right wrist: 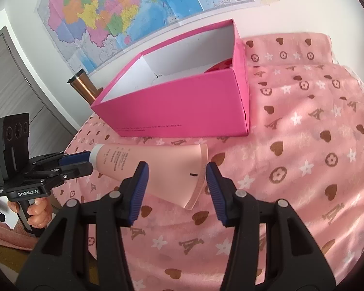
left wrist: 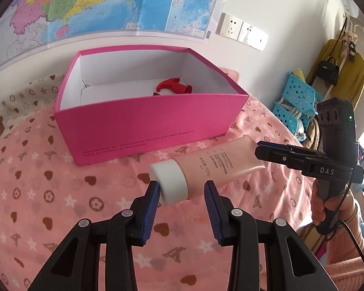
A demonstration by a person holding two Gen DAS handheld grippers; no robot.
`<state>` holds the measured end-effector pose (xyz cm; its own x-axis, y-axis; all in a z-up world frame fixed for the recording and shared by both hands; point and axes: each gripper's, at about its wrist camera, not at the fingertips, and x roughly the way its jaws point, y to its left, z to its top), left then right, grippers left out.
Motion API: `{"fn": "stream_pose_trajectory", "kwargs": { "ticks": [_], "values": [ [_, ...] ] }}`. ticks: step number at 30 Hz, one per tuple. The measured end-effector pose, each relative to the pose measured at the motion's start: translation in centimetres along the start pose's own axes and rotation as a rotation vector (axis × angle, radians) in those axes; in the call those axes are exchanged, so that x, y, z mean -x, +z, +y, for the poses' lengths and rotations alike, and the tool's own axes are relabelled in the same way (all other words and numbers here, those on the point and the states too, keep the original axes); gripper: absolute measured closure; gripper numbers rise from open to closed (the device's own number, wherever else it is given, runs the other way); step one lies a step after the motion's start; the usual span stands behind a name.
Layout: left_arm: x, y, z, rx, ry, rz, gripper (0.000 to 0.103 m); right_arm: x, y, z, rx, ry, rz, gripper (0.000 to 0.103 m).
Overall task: Organize rigid objects
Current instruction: 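Lift the peach tube with the right tool over the magenta box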
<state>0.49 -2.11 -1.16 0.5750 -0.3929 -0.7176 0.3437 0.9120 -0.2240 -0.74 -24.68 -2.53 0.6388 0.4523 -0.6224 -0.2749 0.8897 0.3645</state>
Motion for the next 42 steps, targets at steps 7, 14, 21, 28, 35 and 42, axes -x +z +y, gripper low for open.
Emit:
{"fn": "stream_pose_trajectory", "kwargs": {
  "ticks": [7, 14, 21, 28, 35, 42],
  "values": [
    [0.3, 0.6, -0.2, -0.012, 0.01, -0.017, 0.065, 0.4, 0.8, 0.0, 0.008, 0.001, -0.024, 0.051],
    [0.5, 1.1, -0.3, -0.021, 0.013, -0.036, 0.065, 0.5, 1.3, 0.0, 0.016, -0.001, -0.033, 0.051],
    [0.7, 1.4, -0.2, -0.026, 0.013, -0.048, 0.065, 0.8, 1.7, 0.1, 0.024, -0.003, -0.041, 0.051],
    [1.0, 1.9, -0.2, -0.029, 0.012, -0.066, 0.065, 1.1, 2.5, 0.3, 0.036, -0.004, -0.059, 0.051],
    [1.2, 2.4, -0.6, -0.048, 0.02, -0.09, 0.065, 1.3, 3.2, 0.3, 0.042, -0.009, -0.07, 0.051],
    [1.4, 2.8, -0.7, -0.055, 0.021, -0.103, 0.065, 1.7, 3.6, 0.3, 0.048, -0.01, -0.083, 0.051]
  ]
}}
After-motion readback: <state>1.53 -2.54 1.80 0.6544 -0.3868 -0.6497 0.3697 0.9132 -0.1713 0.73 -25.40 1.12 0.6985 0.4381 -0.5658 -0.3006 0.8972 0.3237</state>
